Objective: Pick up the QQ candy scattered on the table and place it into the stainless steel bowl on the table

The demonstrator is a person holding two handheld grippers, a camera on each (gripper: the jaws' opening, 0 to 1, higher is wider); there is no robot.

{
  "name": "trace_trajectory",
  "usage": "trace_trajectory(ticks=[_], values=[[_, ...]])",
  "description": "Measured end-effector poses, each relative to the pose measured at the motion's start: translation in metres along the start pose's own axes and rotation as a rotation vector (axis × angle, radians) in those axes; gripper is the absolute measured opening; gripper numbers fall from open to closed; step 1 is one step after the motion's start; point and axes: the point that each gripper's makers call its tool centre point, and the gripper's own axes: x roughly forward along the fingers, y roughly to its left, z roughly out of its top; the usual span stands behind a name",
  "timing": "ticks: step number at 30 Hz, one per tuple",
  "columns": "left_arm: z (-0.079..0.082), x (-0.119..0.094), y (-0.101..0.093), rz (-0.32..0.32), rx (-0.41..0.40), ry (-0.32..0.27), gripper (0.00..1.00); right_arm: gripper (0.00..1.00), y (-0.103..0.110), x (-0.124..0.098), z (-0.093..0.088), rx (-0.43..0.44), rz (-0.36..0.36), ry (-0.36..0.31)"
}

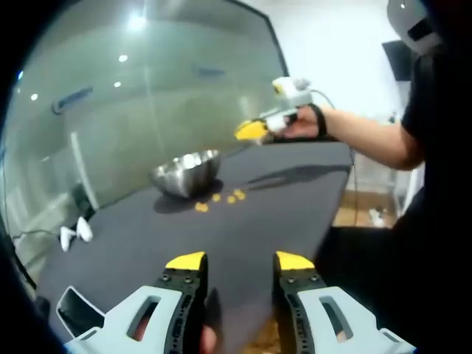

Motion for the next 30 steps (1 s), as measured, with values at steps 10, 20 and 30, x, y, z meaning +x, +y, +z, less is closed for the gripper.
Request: trace_trajectory(ticks=[10, 20, 30], values=[[0.001, 0.006, -0.001, -0.017, 0.013, 0.009, 0.37, 0.21, 0.001, -0.026, -0.036, 0.007, 0.013, 0.021], [0.004, 0.007, -0.004, -0.029, 0.027, 0.010, 0.37, 0.21, -0.001, -0.034, -0.050, 0.001, 0.013, 0.056], [0.004, 0.004, -0.004, -0.022, 0.026, 0.011, 0.37, 0.21, 0.012, -0.022, -0.061, -0.026, 0.047, 0.099]])
